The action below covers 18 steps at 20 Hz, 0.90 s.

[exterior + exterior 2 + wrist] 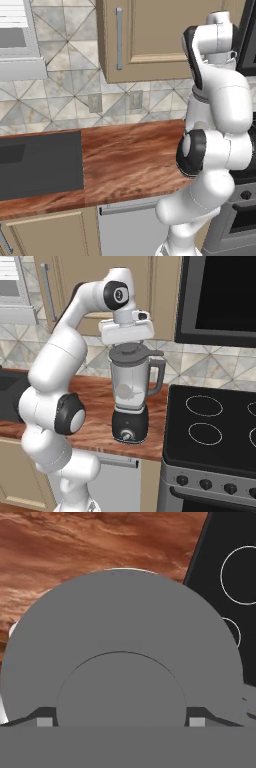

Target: Open the blender lid, put the peach in the blender, close the lid, and start the blender.

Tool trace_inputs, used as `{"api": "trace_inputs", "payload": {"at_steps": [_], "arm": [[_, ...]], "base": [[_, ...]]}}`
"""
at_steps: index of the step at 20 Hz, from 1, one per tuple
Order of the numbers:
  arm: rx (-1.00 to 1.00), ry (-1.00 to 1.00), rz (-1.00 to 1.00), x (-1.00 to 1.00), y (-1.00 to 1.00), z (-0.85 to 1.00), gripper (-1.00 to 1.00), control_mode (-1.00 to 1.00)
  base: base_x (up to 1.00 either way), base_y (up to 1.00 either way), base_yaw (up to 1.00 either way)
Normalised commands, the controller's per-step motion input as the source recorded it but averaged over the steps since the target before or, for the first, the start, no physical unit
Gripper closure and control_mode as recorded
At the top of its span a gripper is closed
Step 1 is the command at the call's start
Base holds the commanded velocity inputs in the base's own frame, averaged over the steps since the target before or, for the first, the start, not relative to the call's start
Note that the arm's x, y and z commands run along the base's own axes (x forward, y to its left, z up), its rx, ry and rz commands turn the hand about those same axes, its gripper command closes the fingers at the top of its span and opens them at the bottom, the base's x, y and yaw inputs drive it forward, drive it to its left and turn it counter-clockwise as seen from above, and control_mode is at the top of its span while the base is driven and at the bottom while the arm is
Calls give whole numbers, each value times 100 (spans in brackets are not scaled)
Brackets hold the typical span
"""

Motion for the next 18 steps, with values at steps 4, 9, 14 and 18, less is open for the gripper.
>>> {"api": "trace_inputs", "payload": {"at_steps": [4, 9, 14, 18], "arm": [[0, 0, 2, 18, 0, 0, 100, -100], [0, 0, 4, 7, 0, -8, 100, -100], [0, 2, 4, 0, -1, -29, 100, -100], [0, 4, 6, 0, 0, -30, 100, -100]], "base": [[0, 0, 0], [0, 0, 0], [0, 0, 0], [0, 0, 0]]}}
